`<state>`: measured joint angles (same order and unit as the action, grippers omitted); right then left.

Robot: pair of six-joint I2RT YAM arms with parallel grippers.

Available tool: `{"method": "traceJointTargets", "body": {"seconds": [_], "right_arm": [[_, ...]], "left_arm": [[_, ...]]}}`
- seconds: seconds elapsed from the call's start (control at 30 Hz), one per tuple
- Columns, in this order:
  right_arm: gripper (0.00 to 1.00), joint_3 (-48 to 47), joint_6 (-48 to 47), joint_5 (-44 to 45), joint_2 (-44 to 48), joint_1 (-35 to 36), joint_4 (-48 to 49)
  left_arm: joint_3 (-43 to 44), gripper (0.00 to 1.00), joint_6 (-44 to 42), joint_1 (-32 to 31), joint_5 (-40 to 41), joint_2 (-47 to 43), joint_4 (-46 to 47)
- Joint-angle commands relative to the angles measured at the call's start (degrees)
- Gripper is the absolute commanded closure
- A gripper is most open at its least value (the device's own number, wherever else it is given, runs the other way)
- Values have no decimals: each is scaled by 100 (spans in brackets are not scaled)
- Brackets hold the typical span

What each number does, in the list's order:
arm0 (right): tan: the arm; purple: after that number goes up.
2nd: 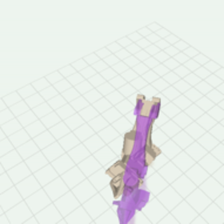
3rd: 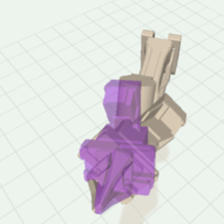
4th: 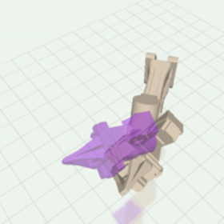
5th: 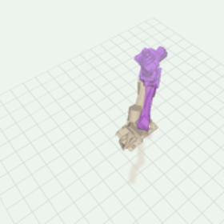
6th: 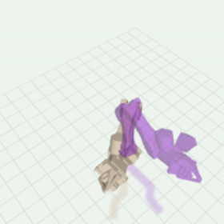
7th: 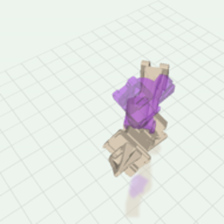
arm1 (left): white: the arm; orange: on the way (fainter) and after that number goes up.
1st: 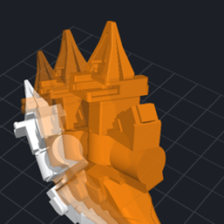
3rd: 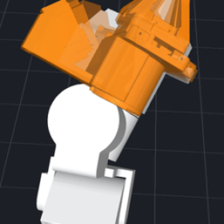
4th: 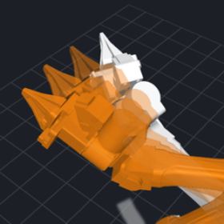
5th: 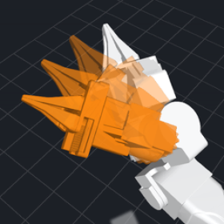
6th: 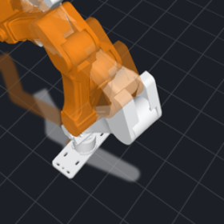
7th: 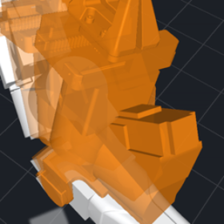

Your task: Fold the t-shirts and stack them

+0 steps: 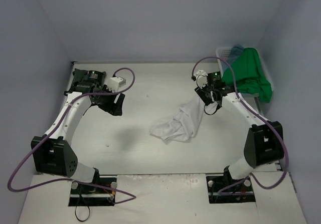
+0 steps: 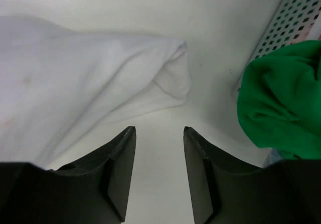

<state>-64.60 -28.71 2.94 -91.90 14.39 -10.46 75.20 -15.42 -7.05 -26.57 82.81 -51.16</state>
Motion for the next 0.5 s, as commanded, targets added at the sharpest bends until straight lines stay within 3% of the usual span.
{"method": "traceJointTargets", "body": {"seconds": [0.0,0.27,0.47], "right_arm": [[60,-158,-135,-1221,805,160,-1015],[58,597,-56,-1744,920,1240,-1336],[60,615,76,-1613,340,1356,-1064]], "left_arm": [[241,38,-93,-139,-209,-361,-79],[91,38,-102,-139,-51,-397,27],[127,38,-93,-130,-6,-379,18]]}}
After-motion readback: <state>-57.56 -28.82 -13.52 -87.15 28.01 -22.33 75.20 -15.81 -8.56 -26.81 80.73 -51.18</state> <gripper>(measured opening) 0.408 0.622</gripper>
